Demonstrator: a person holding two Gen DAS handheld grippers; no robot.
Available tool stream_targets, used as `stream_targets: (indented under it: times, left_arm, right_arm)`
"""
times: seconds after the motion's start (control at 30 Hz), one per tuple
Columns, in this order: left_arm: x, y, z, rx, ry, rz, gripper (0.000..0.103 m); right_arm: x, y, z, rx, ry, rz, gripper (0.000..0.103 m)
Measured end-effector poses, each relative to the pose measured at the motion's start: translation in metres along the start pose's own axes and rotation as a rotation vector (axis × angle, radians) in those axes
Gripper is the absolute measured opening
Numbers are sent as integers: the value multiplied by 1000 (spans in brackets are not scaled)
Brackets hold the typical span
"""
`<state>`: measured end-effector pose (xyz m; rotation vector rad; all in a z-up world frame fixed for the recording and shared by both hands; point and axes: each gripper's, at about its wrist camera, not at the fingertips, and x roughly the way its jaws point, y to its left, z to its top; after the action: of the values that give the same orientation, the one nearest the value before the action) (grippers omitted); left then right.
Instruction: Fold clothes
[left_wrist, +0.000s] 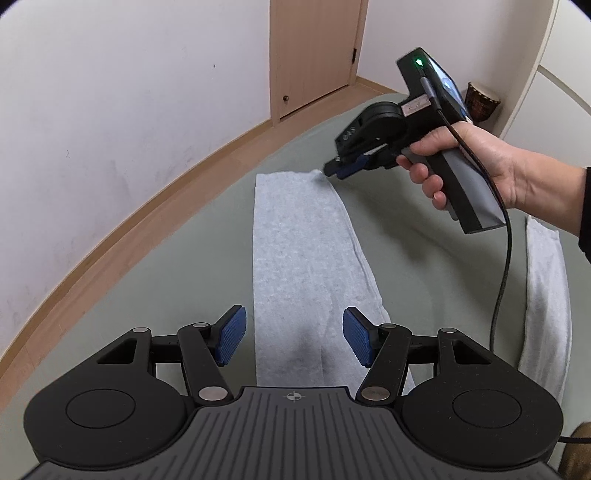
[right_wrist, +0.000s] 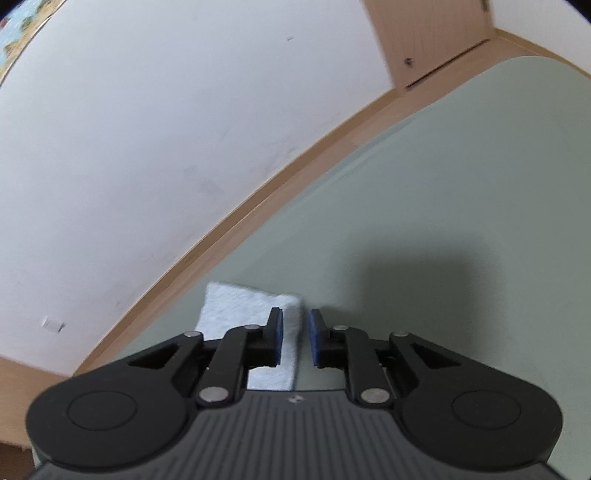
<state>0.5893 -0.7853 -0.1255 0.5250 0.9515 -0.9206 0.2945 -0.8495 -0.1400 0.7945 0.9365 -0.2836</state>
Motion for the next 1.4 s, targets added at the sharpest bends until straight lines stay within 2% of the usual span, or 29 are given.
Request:
stream_targets:
  times: [0.07,0.17,0.23,0.33,0.4,0.47,0.53,0.63,0.67,0.8,0.87,1.0,1.1,1.17,1.2,1.37,1.4]
  left_arm:
    - [0,-3,-4,4,8,1,57]
    - [0,-5,-9,-1,14,7,57]
    - [-3,-7,-12,-6,12,7,57]
    - [-7,-11,-18,-18,10,10,57]
    - [-10,-16,-25,-31,11,12,57]
    - [-14,-20,-31,-40,11,18,57]
    - [-20,-26,-39,-54,5,35,57]
    - [-33,-37,-55,-87,-14,78,59]
    - [-38,-41,-60,-96,-21,92,62]
    - [-56,-57,-84,-139,-24,139,71]
    - [-65,-64,-96,-170,-18,145,80]
    - [-88,-83,-124,-222,-12,146,82]
    - [-110,-102,-148,-241,-16,175,85]
    - [-125,-116,-162,-244,-24,177,95]
    - [-135,-123,-171,-244,-32,175,96]
    - [-182,-159,-214,-231,-70,192,98]
    - [-193,-167,-224,-230,-80,196,98]
  right_arm:
    - [13,2,2,-14,13,-47,15]
    - [16,-1,5,1,-13,-134,11]
    - [15,-3,7,52,-26,-125,12]
    - [-2,1,4,18,-49,-118,17]
    - [-26,2,-2,-24,-50,-107,27]
    - [-59,-1,-13,-57,-57,-98,47]
    - [-76,-3,-26,-90,-73,-100,59]
    - [-121,-3,-58,-187,-115,-133,73]
    - [-133,-3,-67,-213,-125,-141,77]
    - [-189,-11,-107,-277,-156,-157,81]
    - [-219,-15,-125,-290,-177,-159,84]
    - [-264,-14,-168,-312,-203,-173,89]
    - [-291,-10,-202,-330,-219,-177,94]
    - [-321,-4,-246,-359,-245,-178,99]
    - [-325,-3,-253,-364,-249,-179,99]
    - [-364,12,-347,-415,-294,-199,102]
    - [-367,14,-354,-417,-296,-200,102]
